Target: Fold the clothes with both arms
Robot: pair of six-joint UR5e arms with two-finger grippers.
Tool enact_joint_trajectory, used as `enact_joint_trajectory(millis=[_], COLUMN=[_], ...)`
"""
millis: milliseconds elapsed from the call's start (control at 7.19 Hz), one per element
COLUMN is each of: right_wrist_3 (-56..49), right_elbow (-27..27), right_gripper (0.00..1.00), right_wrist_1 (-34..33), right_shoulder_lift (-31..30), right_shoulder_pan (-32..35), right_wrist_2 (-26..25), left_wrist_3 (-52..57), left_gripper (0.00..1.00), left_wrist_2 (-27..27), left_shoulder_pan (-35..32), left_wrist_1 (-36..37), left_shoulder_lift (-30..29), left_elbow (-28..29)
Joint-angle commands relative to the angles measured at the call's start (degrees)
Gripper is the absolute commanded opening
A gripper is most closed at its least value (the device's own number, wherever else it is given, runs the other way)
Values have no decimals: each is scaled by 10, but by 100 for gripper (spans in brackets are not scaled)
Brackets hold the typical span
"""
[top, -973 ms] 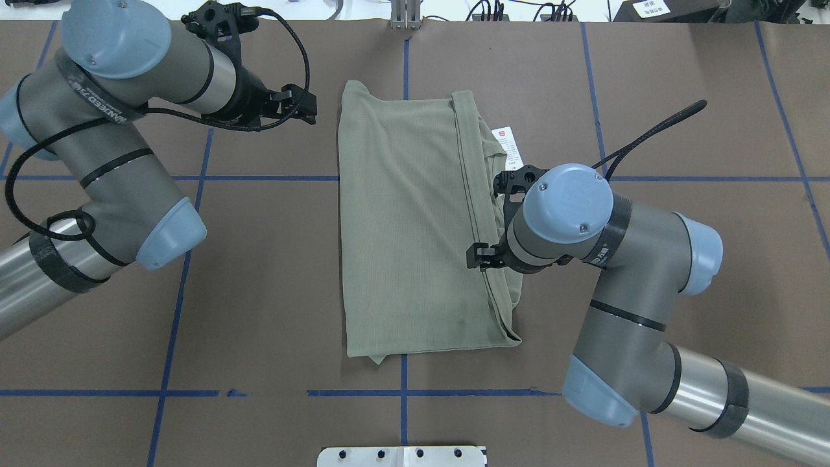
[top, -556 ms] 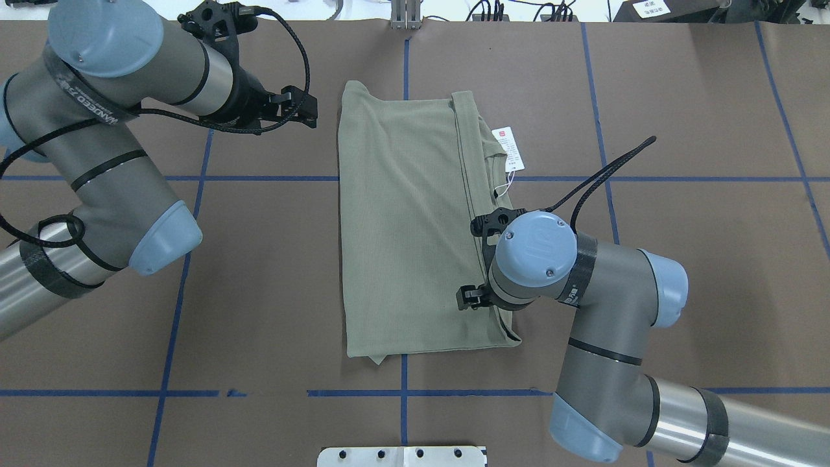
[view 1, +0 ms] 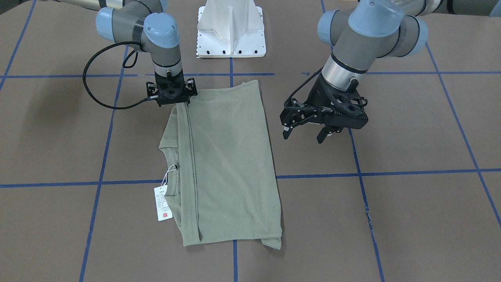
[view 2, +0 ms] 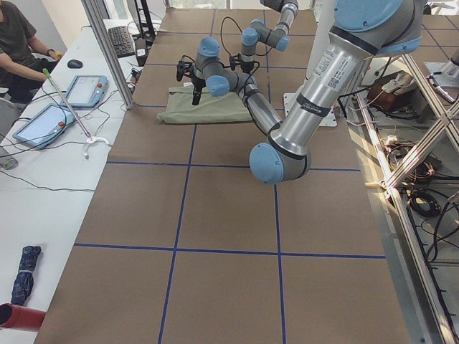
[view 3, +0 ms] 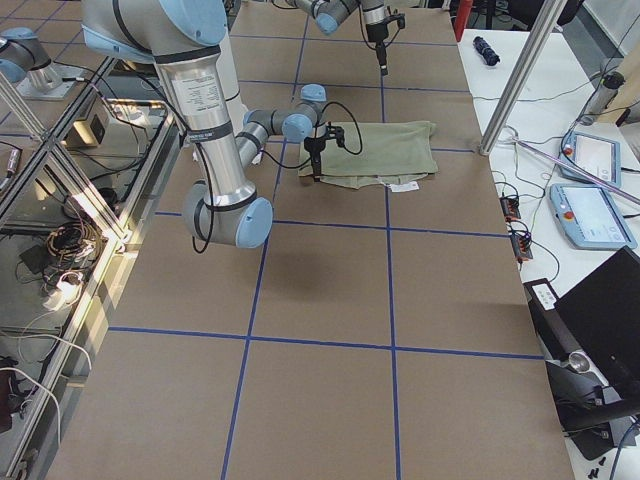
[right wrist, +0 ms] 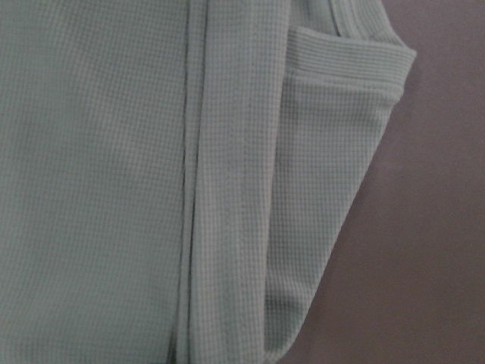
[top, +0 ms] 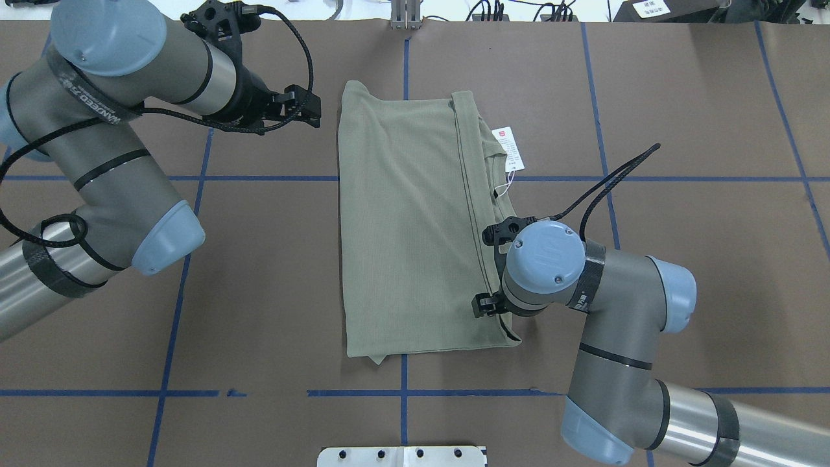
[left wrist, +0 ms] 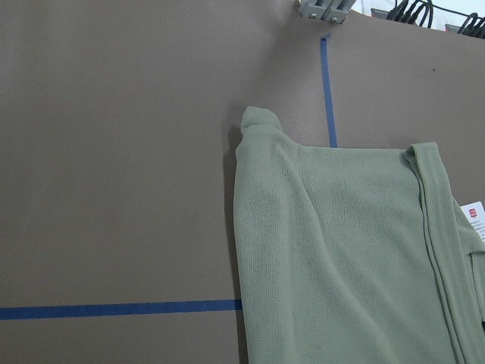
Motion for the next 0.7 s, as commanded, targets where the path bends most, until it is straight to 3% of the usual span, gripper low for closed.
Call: enact_joint_trajectory(millis=[0,417,556], right_wrist_3=[-5,-10,-10], right_elbow=[12,63,72], right_gripper=[100,100,100], right_wrist_1=[1,5,6], right_shoulder_lift=[-32,-125,-127], right_shoulder_pan=[9,13,26], right_wrist_2=[2,-2,2], left_wrist_3=[-1,-3,-2], left_gripper=[100,100,100], left_wrist_2=[0,0,0], left_shoulder_pan=[0,5,5], left_wrist_1=[-4,-4,-4], left_shoulder_lift=[-1,-3,-3], left_elbow=[6,5,5])
